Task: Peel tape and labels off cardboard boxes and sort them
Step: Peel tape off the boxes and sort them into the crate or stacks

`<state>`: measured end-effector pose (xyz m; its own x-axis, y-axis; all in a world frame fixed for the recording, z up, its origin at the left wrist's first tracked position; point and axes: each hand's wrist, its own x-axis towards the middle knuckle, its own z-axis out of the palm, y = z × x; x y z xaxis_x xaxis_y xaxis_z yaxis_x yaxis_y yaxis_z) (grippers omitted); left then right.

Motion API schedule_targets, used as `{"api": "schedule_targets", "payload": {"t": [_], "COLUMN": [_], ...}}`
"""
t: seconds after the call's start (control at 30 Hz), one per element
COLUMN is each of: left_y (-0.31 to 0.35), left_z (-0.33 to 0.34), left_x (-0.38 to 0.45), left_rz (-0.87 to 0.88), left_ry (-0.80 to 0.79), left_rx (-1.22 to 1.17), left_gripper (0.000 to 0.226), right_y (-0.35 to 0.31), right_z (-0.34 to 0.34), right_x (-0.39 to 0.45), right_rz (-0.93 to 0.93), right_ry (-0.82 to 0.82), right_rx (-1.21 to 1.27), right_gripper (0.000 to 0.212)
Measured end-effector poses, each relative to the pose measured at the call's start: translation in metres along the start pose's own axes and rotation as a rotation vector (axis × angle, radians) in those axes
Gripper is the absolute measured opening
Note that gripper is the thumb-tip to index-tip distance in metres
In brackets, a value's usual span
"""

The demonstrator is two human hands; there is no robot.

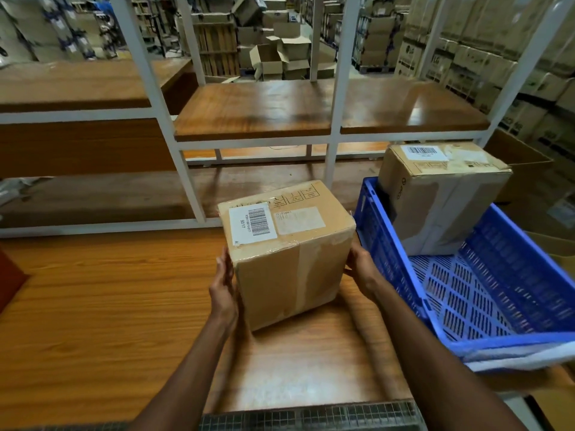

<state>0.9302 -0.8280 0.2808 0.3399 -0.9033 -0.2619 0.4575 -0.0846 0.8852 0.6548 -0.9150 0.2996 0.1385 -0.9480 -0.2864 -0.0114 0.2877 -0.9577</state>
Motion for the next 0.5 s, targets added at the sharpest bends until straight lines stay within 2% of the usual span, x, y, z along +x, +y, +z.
{"api": "schedule_targets", "payload": {"t": [0.07,0.2,0.3,0.5], "left_y": [-0.007,-0.017,-0.020,-0.022], "left_z": [0.012,0.020,0.021,0.034], "left_x": [-0.013,-0.022,-0.025,-0.049], "left_rz": [-0.030,-0.101,-0.072,-0.045], "left_ry": [0.048,0.073,0.106,0.107], "left_rx": [-0.013,-0.030,-0.049,-0.078], "left_gripper": [0.069,0.077,0.058,0.063], "right_y": [-0.003,-0.006,0.002,0.015], "right_z": [0.006,0.015,0.010,-0.005], "right_x": [0.006,0.001,-0.005,-0.024], "right_rz": [0.016,0.067,0.078,0.007], "right_ry": [-0.001,-0.063,-0.068,-0.041], "right_rx": [0.021,0.101,0.072,0.089], "right_gripper": [0.042,0.051,0.049,0.053]}}
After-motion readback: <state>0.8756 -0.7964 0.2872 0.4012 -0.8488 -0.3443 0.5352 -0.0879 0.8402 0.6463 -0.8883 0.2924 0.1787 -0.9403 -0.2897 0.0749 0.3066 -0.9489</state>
